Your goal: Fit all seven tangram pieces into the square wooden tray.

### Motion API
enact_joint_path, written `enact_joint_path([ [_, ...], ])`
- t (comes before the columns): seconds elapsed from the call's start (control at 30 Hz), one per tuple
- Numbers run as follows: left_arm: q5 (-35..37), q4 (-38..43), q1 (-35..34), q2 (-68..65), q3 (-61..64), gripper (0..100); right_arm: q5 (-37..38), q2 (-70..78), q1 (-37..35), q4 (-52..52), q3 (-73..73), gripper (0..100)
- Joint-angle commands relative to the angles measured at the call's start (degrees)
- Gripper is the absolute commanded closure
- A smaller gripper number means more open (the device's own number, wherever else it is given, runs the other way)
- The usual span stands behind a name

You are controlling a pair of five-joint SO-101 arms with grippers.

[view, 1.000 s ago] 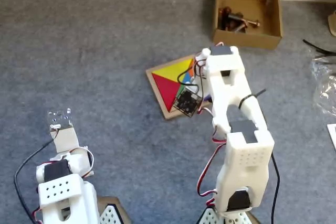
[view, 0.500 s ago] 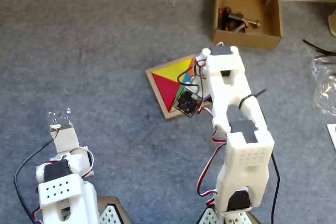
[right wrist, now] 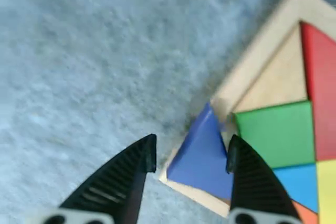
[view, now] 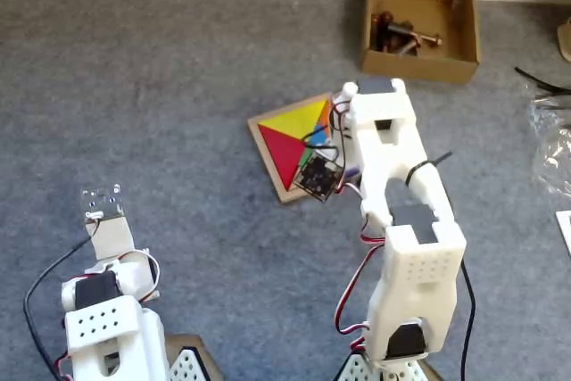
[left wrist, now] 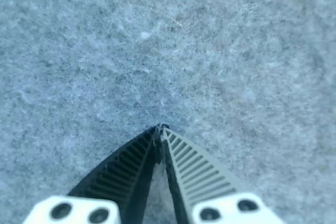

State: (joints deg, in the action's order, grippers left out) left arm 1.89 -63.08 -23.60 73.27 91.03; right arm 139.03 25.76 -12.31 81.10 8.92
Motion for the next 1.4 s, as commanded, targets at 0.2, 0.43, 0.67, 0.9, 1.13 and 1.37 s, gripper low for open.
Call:
enact_joint_path([
  [0.2, 0.4, -0.6, 1.8, 0.2, 0.0, 100, -0.7, -1.2, 0.2, -1.7, 0.9, 79.9],
  [0.43, 0.4, -0.6, 1.8, 0.2, 0.0, 100, -0.8, -1.2, 0.2, -8.1, 0.6, 79.9],
  [0.67, 0.4, -0.6, 1.8, 0.2, 0.0, 100, -0.8, 0.7, -0.5, -10.0, 0.9, 79.9],
  [0.9, 0.4, -0.6, 1.8, 0.2, 0.0, 100, -3.0, 5.0, -1.5, -10.0, 1.1, 79.9],
  [1.13, 0.4, -0.6, 1.8, 0.2, 0.0, 100, -4.7, 2.0, -2.3, -10.0, 1.1, 79.9],
  [1.37, 0.4, -0.6, 1.8, 0.2, 0.0, 100, -5.6, 1.3, -2.9, -10.0, 1.1, 79.9],
])
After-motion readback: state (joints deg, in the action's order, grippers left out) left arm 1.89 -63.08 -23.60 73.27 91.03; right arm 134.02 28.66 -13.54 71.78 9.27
